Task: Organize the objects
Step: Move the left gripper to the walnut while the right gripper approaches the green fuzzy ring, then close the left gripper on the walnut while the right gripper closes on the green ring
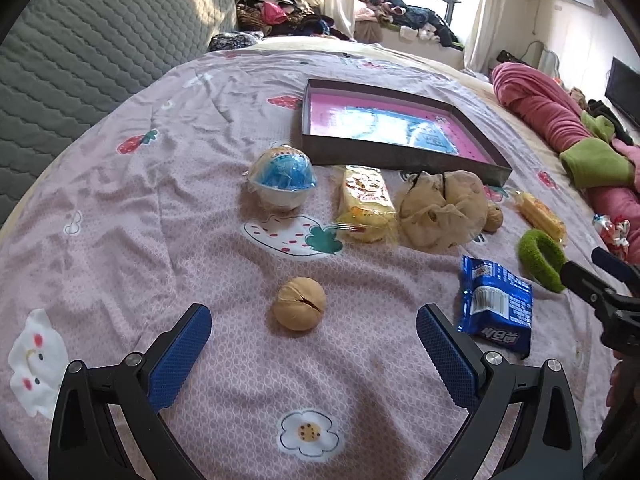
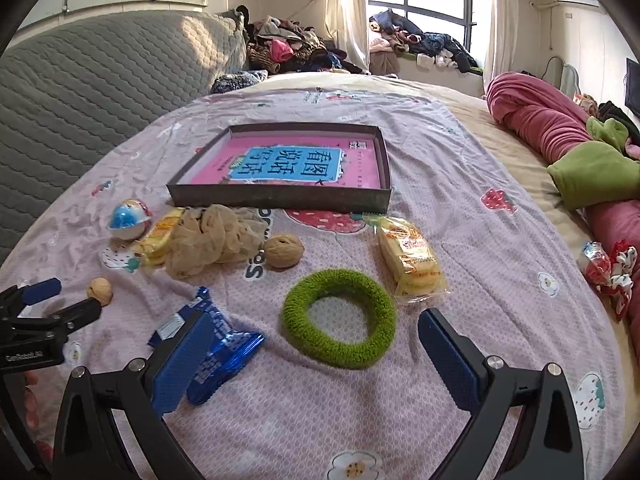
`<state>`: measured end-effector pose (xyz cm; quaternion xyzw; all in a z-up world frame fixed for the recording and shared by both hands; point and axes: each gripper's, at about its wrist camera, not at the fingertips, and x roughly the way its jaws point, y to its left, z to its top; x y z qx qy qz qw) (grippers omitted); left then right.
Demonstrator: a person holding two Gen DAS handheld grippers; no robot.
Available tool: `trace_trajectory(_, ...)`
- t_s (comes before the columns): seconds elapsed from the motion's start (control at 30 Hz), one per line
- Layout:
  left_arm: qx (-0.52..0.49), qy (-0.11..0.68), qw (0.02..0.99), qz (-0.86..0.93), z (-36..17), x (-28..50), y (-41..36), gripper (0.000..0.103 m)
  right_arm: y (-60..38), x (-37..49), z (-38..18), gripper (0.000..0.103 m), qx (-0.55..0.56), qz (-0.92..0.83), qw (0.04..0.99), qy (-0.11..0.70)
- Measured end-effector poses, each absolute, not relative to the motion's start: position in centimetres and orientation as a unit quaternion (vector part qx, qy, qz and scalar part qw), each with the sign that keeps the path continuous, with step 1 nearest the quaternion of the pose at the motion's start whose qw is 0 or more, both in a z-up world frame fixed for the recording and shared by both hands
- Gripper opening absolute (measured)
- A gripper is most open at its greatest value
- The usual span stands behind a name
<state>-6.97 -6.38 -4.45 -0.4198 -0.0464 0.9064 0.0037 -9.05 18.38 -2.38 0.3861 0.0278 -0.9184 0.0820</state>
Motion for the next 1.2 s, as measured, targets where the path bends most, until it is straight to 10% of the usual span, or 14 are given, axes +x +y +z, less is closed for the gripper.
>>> trace_trajectory(0.33, -0.433, -0.048, 0.012, 0.900, -6.0, -8.6, -6.5, 0.096, 18.1, -11.4, -4.3, 0.101, 0.415, -0.907, 0.068, 0.025)
trace_trajectory(0.5, -0.440, -0.059, 0.024, 0.896, -6.5, -9.1, -6.8, 0.072, 17.4, -12.4, -5.2, 0.087, 0.430, -0.899, 0.051, 0.057)
trace_trajectory(1.2, -0.446, -0.058, 0.037, 0.892, -7.2, -9.1, -6.6, 0.039, 17.5, -12.8, -5.9, 0.057, 0.430, -0.898, 0.037, 0.083)
